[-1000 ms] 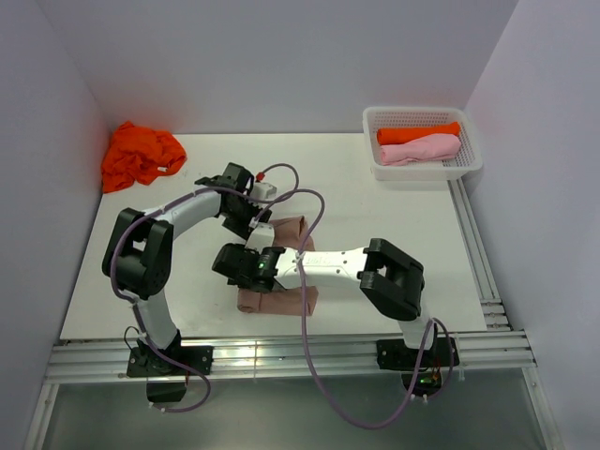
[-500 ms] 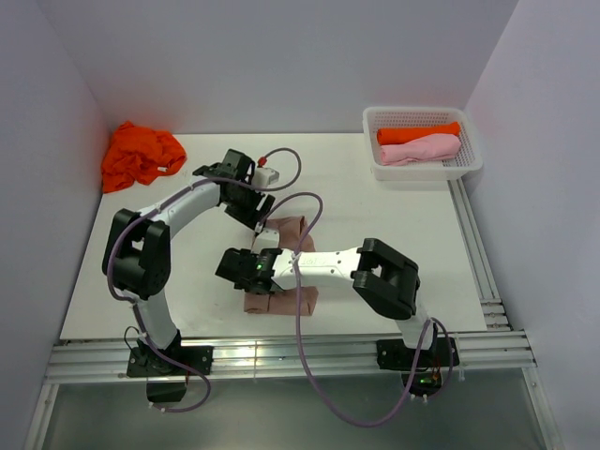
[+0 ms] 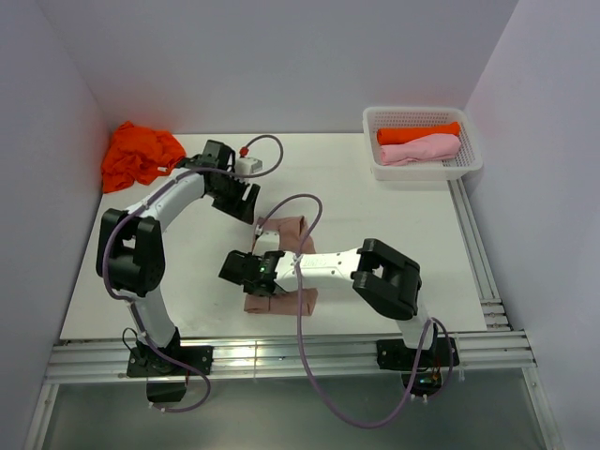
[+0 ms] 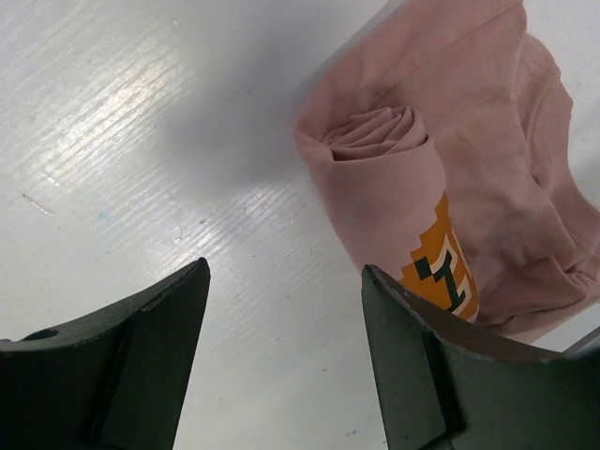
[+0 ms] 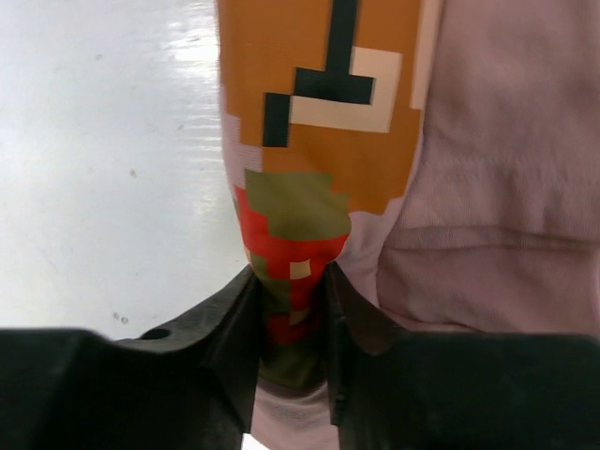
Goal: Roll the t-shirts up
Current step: Roll the tshirt
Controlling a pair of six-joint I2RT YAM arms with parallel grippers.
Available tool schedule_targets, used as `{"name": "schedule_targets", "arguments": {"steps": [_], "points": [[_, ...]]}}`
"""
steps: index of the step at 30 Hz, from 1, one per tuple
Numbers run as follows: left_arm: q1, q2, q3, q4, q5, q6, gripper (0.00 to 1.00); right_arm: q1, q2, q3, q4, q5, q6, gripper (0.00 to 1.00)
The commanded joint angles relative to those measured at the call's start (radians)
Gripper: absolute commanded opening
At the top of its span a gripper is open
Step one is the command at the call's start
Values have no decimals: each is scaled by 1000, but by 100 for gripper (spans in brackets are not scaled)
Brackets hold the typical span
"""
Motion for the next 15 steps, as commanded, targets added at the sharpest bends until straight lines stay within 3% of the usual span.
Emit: {"name": "schedule_targets", "arguments": {"steps": [1, 3, 7, 15], "points": [[43, -55, 6, -19, 62, 37, 72, 2, -5, -57, 147, -65, -93, 31], [65, -63, -3, -23, 84, 48, 72, 1, -19, -97, 272, -92, -153, 24], [128, -72, -18, -41, 114, 83, 71, -16, -51, -157, 502, -200, -210, 22], [181, -117, -106, -30, 130, 120, 71, -84, -38, -239, 653, -327, -153, 24]]}}
